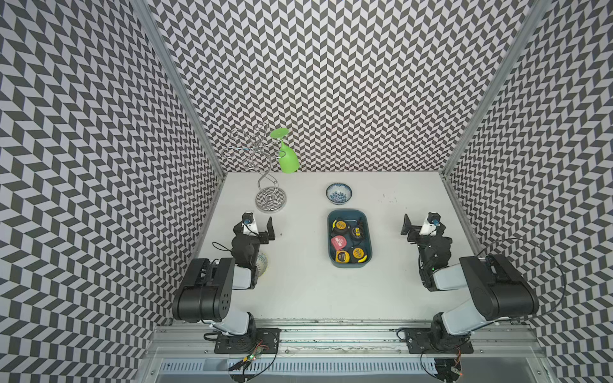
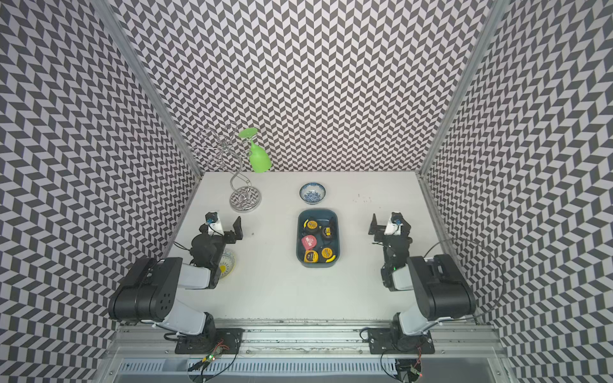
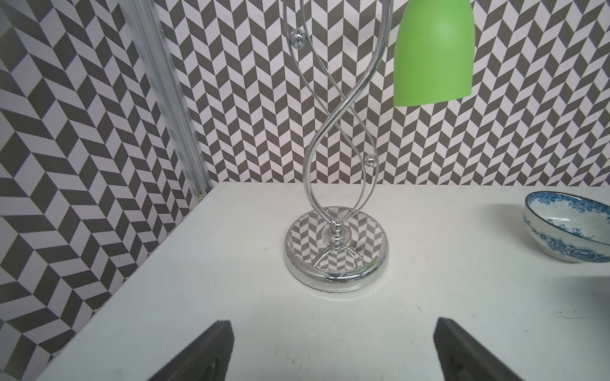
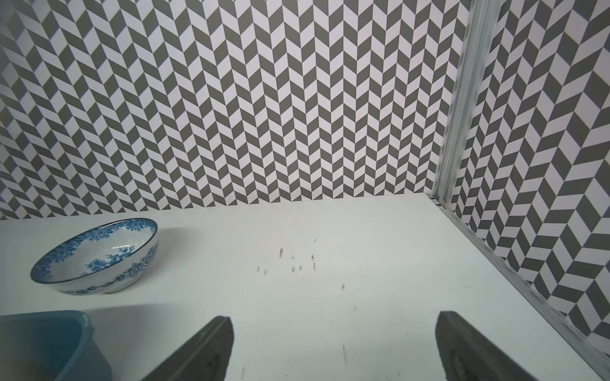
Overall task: Take the tape measure out of the storage box
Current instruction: Move the storage box to the center of the board.
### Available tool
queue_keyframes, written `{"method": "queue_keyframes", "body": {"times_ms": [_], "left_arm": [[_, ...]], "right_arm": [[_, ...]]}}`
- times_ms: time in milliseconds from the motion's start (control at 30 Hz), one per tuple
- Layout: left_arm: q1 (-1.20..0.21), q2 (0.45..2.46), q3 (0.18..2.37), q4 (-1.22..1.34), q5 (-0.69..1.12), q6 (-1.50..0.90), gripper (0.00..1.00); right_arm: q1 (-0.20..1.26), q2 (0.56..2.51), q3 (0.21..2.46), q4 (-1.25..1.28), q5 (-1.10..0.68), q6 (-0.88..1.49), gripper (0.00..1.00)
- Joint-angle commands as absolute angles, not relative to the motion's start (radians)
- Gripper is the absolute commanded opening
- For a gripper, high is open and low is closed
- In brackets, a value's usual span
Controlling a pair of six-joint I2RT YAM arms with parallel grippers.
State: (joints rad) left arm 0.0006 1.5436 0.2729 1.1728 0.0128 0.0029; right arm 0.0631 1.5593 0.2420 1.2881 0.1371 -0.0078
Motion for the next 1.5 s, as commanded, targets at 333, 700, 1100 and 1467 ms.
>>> {"method": "queue_keyframes", "body": {"times_ms": [333,700,1100,1467], "left_arm": [[-0.003,1.545,0.29,1.161,0.017,0.009,1.0],[-0.043,1.461,0.495,0.748,-0.041,0.017,1.0],[-0.295,1.343,0.756,0.154,-0.032,-0.226,1.0],[-0.509,1.596,1.064,-0.219,0.141,-0.471,0.96]], "right_arm": [[0.06,1.569,0.239,1.341,0.13,-0.009,1.0],[0.092,1.446,0.37,0.978,0.232,0.001,1.0],[0.234,1.449,0.83,0.126,0.249,0.246,1.0],[0.327,1.333,0.823,-0.092,0.147,0.289,1.0]]}}
